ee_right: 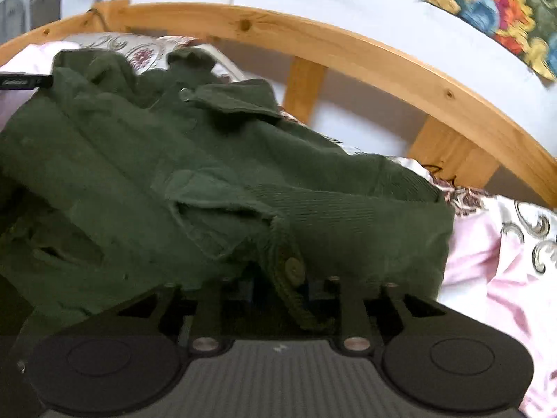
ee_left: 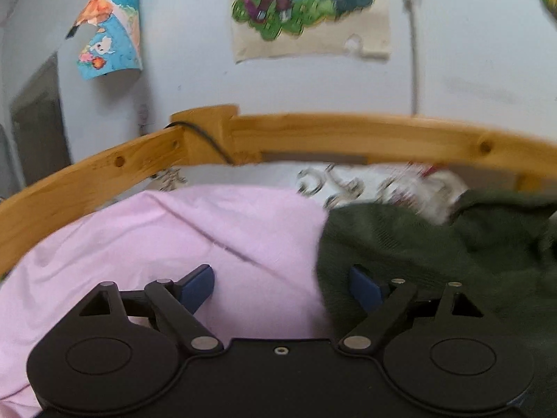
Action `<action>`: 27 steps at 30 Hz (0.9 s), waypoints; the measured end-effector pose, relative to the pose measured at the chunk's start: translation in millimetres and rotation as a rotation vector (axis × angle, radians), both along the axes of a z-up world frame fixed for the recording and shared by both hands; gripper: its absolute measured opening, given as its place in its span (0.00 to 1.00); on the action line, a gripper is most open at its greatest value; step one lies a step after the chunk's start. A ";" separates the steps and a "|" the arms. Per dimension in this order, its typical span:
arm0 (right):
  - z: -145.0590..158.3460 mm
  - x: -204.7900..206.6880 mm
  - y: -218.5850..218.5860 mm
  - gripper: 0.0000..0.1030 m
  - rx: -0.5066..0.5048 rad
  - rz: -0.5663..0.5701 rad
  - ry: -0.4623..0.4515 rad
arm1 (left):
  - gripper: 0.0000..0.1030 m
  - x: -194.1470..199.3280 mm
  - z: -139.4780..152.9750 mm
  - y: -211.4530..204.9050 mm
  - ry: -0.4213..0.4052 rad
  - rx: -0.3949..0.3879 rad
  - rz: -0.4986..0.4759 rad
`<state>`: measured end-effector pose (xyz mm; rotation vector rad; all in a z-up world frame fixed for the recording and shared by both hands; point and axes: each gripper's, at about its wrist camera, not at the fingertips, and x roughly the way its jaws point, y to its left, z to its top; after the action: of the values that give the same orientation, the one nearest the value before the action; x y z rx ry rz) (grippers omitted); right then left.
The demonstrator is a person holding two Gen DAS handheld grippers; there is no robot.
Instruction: Fold large clothes
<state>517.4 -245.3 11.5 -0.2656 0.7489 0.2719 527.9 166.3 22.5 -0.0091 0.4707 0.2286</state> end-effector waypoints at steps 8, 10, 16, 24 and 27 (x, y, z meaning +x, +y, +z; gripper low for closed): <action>22.4 -40.6 21.6 0.96 0.022 0.085 -0.214 | 0.86 -53.1 0.0 -13.2 -0.044 -0.102 -0.213; 19.1 -37.4 31.7 0.96 -0.003 0.100 -0.240 | 0.85 -62.9 -12.4 -31.3 0.008 -0.018 -0.233; -10.4 -19.0 37.7 0.98 -0.057 0.020 -0.246 | 0.75 -62.8 -49.6 -49.9 0.107 0.195 -0.136; -38.8 -11.0 32.4 1.00 -0.039 0.001 -0.196 | 0.72 -67.8 -51.1 -40.4 0.117 0.195 -0.154; -22.8 -23.3 24.5 1.00 0.043 0.011 -0.257 | 0.81 -76.2 -30.8 -30.5 0.032 0.095 -0.165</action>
<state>494.1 -220.7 -11.3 -0.2583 0.4873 0.2580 451.7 135.9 -8.2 0.1263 0.4894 0.0890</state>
